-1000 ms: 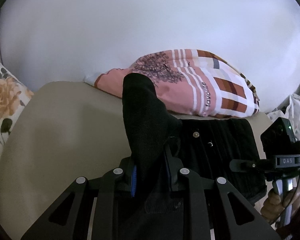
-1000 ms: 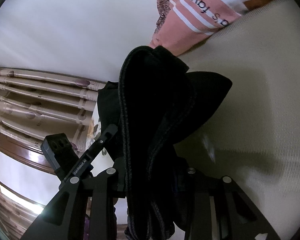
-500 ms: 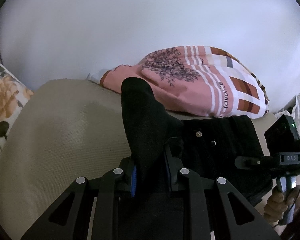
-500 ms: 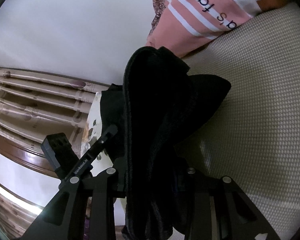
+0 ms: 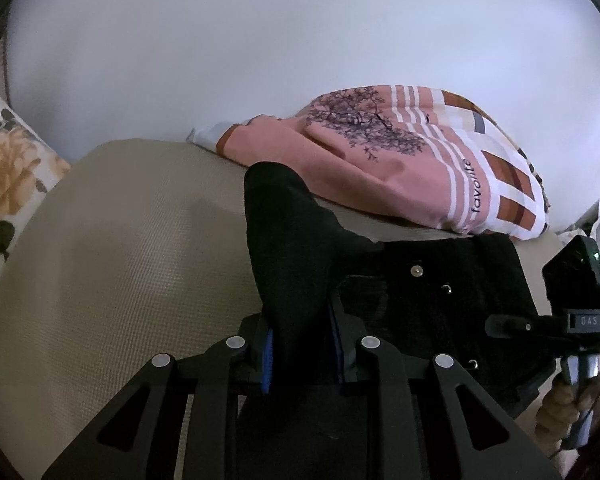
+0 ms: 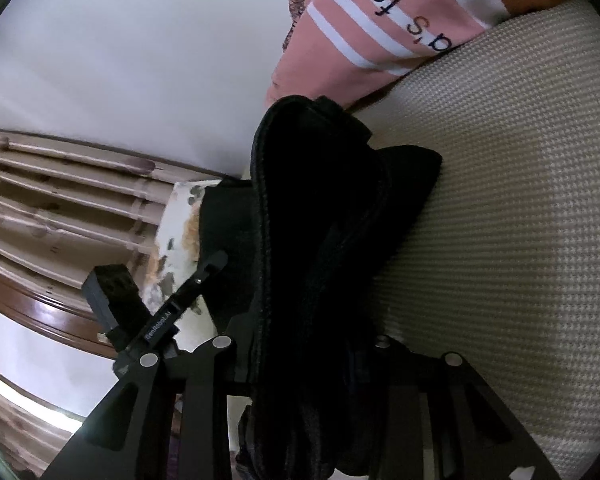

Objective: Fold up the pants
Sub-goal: 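Open both grippers and lift them off the folded pants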

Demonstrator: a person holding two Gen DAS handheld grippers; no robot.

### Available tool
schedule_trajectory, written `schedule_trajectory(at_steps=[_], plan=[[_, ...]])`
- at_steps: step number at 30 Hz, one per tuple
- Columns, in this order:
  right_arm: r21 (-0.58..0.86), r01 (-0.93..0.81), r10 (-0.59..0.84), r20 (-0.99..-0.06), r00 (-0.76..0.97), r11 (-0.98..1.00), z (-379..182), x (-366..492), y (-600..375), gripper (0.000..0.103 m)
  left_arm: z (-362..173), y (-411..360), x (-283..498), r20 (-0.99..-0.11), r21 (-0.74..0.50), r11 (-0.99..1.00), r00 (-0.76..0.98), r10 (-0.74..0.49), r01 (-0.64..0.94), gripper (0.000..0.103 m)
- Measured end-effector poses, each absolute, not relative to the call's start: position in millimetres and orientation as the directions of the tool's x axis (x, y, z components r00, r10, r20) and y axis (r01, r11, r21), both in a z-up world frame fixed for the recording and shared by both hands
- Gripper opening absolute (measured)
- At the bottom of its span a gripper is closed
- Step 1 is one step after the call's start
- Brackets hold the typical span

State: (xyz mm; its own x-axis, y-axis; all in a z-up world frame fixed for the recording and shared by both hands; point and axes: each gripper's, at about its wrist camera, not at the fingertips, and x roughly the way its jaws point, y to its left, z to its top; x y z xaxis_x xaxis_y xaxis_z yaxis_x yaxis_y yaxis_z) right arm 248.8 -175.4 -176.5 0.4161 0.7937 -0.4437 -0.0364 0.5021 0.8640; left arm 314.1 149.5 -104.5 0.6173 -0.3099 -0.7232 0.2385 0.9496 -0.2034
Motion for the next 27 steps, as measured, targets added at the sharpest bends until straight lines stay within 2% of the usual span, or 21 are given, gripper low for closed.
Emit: schedule_trajectory(at_steps=[5, 6, 7, 9, 11, 13, 16, 18, 19, 22, 24, 27], plan=[[0.762, -0.061, 0.700, -0.555, 0.450, 0.644, -169, 244, -169, 0.035, -113, 151, 310, -0.713, -0.139, 0.967, 0.656, -0.249, 0.215, 0.037], [0.739, -0.063, 0.676, -0.574, 0.463, 0.671, -166, 242, -166, 0.038, -116, 153, 309, -0.711, -0.131, 0.970, 0.663, -0.235, 0.204, 0.042], [0.728, -0.061, 0.663, -0.583, 0.470, 0.683, -165, 241, -165, 0.039, -119, 155, 308, -0.711, -0.126, 0.973, 0.667, -0.224, 0.193, 0.052], [0.689, -0.047, 0.614, -0.610, 0.500, 0.723, -162, 238, -162, 0.043, -123, 159, 305, -0.709, -0.119, 0.978, 0.675, -0.205, 0.172, 0.063], [0.643, -0.032, 0.555, -0.634, 0.539, 0.765, -157, 233, -158, 0.046, -128, 164, 300, -0.699, -0.117, 0.982, 0.690, -0.189, 0.151, 0.067], [0.576, -0.025, 0.474, -0.647, 0.598, 0.817, -147, 224, -154, 0.046, -133, 168, 294, -0.697, -0.108, 0.986, 0.698, -0.165, 0.126, 0.077], [0.483, -0.007, 0.341, -0.608, 0.717, 0.876, -124, 201, -147, 0.062, -138, 171, 288, -0.693, -0.109, 0.988, 0.704, -0.154, 0.109, 0.079], [0.464, -0.007, 0.302, -0.565, 0.768, 0.886, -112, 191, -144, 0.084, -137, 173, 284, -0.683, -0.106, 0.991, 0.717, -0.136, 0.086, 0.083], [0.450, -0.004, 0.281, -0.550, 0.787, 0.893, -106, 185, -139, 0.088, -136, 173, 282, -0.674, -0.104, 0.992, 0.728, -0.128, 0.078, 0.085], [0.398, -0.019, 0.242, -0.517, 0.821, 0.917, -95, 169, -117, 0.092, -133, 173, 276, -0.642, -0.094, 0.993, 0.759, -0.110, 0.064, 0.090], [0.342, -0.032, 0.211, -0.502, 0.839, 0.939, -91, 162, -98, 0.102, -132, 171, 271, -0.626, -0.079, 0.996, 0.775, -0.090, 0.053, 0.092], [0.287, -0.048, 0.192, -0.496, 0.847, 0.957, -94, 157, -79, 0.103, -128, 166, 261, -0.582, -0.029, 0.998, 0.811, -0.056, 0.048, 0.093]])
